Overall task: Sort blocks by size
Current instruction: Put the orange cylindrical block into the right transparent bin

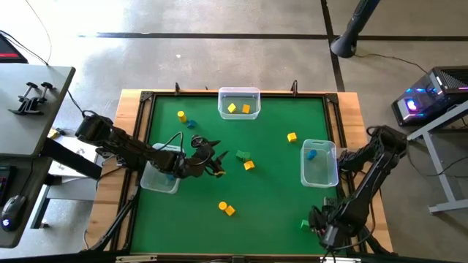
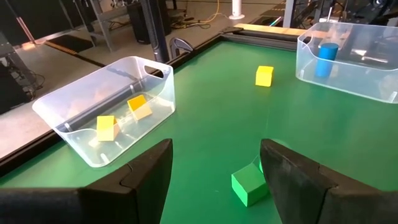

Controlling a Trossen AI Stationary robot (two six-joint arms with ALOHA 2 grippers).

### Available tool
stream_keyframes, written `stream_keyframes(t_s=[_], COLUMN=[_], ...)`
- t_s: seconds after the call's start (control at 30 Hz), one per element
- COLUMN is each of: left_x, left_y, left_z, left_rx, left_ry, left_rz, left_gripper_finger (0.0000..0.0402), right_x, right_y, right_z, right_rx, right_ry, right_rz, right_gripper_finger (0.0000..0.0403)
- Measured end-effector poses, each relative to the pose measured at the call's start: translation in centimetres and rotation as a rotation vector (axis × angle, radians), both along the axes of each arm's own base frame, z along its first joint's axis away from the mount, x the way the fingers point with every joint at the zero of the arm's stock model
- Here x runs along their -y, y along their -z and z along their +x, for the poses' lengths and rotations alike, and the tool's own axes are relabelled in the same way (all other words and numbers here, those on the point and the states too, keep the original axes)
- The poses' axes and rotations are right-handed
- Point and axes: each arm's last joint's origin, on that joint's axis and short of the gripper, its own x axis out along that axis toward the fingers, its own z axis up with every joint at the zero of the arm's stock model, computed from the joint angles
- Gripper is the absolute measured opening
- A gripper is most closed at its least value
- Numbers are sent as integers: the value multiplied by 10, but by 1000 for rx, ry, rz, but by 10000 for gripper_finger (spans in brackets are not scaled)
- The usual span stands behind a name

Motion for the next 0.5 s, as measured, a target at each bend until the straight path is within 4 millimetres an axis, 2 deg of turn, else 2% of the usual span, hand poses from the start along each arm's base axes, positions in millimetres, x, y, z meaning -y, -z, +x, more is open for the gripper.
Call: stream_keyframes(t_s=[0.27, 0.5], left_x=[0, 0], left_y=[0, 0], left_z=[0, 0], left_rx=[4, 0], left_ry=[-2, -3], left_rz=[-5, -5], left_gripper_finger=[229, 229], right_x=[-5, -4], right_y=[14, 14], right_z=[0, 0], right_rx=[-31, -36], right_ry=[-17, -19], right_rz=[-46, -56], right_gripper_finger=[224, 148])
